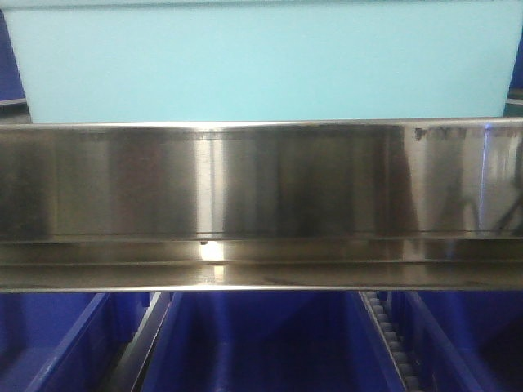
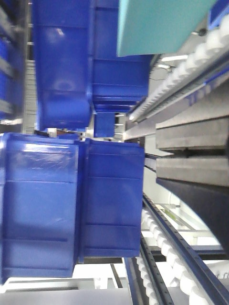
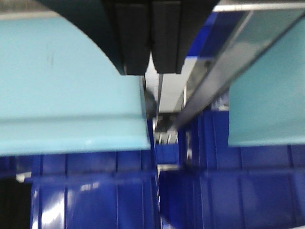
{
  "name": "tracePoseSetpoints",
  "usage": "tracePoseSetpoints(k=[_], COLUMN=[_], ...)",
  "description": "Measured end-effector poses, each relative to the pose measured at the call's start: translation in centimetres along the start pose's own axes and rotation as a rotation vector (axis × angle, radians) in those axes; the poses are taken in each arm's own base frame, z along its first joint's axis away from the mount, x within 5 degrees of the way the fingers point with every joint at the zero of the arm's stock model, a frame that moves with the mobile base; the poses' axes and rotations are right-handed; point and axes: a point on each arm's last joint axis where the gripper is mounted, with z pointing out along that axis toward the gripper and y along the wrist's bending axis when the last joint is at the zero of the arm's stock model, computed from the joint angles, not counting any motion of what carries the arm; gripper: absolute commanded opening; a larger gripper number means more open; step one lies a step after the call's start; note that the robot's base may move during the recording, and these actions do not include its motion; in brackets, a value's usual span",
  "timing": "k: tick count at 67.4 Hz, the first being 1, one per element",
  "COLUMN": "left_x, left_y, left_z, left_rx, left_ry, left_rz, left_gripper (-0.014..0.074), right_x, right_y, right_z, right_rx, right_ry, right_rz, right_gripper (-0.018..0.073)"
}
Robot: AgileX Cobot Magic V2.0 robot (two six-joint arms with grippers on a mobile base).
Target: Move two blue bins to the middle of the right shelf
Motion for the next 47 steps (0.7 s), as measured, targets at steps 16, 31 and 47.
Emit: tracePoseSetpoints(k=[16,31,47], left_x=[-6.9,-12.7,-14.7], left_y=[-0.3,-0.5,-1.1], left_z=[-0.1,1.8,4.4], left_rx=[0.021,0.028,0.115], left_ry=[0.001,0.135,0.215], left_rz=[0.027,0.059,0.052], left_gripper=[0.0017,0.0367,0.0552], right_x=[-7.4,-13.0,-13.2], right_y=[0.7,1.3,1.3], right_z=[-1.2,-0.6,2.7], right_rx=[-0.024,-0.034,-0.026], right_ry=[-0.136,-0.121,0.031], right_rz=[0.000,-0.002,-0.002], right_gripper=[-0.0139,0.0341,0.0570])
